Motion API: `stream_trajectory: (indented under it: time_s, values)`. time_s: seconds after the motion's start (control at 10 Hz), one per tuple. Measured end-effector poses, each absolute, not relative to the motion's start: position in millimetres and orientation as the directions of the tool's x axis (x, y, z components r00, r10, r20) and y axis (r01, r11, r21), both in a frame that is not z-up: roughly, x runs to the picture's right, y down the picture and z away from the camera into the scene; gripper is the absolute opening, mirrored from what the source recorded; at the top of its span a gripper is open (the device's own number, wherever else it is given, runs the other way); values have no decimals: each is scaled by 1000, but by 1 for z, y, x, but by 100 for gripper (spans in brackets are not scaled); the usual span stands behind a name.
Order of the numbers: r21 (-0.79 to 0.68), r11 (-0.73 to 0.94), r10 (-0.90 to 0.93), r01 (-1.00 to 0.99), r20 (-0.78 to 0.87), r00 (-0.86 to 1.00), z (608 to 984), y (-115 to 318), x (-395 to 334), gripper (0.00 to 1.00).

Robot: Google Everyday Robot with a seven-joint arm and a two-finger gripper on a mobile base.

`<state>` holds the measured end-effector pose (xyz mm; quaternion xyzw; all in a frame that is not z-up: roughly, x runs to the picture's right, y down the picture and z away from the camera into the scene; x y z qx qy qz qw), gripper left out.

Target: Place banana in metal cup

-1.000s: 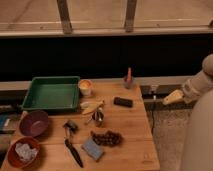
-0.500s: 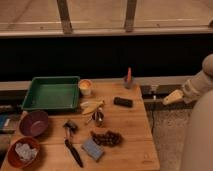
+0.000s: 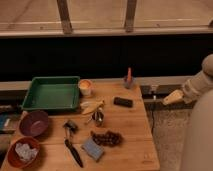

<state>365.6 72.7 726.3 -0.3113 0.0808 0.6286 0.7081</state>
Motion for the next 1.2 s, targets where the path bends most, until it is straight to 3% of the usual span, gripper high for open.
stream_trajectory:
  time_s: [0.7,1.2]
  values:
    - [-476,83,824,-876,-462,329,714,72,315,78]
    - [-374,225,810,-900,-441,386,729,79,243,78]
